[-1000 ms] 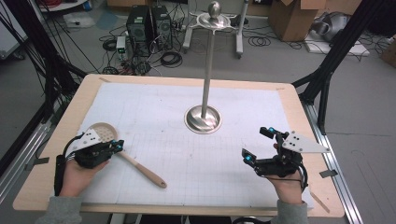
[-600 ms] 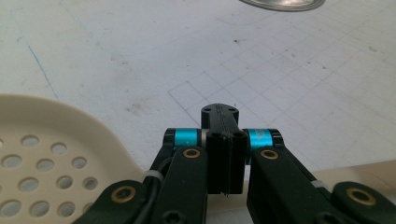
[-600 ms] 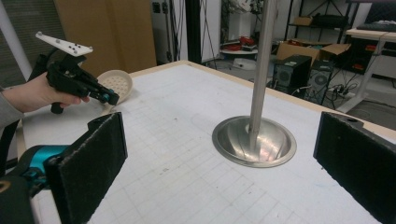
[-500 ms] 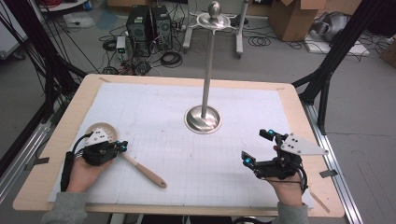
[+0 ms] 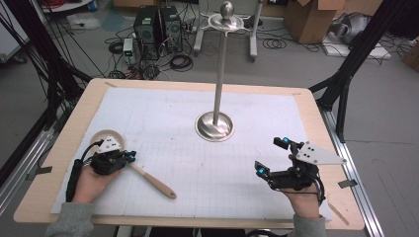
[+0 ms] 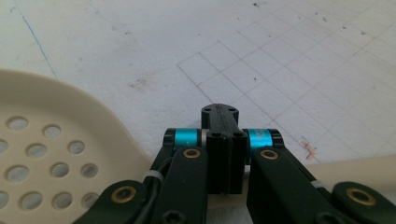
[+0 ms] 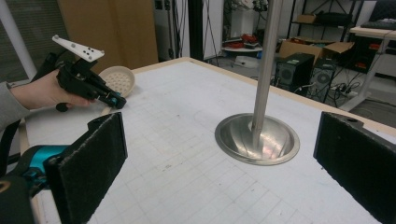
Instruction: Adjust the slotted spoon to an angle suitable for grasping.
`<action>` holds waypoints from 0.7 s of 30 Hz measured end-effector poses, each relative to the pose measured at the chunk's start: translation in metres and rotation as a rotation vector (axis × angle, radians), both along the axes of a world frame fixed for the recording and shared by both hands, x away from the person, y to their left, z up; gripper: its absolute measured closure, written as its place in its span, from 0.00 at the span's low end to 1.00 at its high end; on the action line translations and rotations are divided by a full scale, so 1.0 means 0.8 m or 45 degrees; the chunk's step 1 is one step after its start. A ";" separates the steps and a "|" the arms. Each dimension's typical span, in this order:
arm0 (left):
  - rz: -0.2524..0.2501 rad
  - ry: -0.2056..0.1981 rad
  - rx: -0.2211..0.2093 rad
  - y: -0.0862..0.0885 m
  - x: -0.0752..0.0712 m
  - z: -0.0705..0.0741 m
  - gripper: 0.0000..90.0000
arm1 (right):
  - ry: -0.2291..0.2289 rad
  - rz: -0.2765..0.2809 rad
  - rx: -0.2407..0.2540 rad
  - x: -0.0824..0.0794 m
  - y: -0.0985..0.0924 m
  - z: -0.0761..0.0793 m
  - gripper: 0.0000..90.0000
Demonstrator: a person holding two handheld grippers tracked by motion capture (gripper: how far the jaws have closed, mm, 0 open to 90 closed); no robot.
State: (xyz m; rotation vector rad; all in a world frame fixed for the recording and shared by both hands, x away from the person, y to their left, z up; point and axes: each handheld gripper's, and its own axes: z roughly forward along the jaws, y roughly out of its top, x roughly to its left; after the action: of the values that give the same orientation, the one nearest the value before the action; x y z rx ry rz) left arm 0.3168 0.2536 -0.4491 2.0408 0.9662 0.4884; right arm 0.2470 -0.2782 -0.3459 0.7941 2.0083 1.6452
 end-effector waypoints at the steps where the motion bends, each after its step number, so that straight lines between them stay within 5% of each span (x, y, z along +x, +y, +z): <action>1: -0.004 0.000 0.003 0.000 0.000 0.000 1.00 | 0.003 0.000 -0.003 0.000 0.000 0.000 0.02; 21: 0.053 0.018 -0.006 0.017 -0.034 0.001 1.00 | -0.002 0.027 -0.002 0.008 0.010 0.001 0.02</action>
State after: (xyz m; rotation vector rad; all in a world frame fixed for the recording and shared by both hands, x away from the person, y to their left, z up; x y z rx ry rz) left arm 0.2899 0.2668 -0.4484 2.0259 1.0191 0.4938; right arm 0.2537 -0.2706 -0.3448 0.7738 2.0233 1.6550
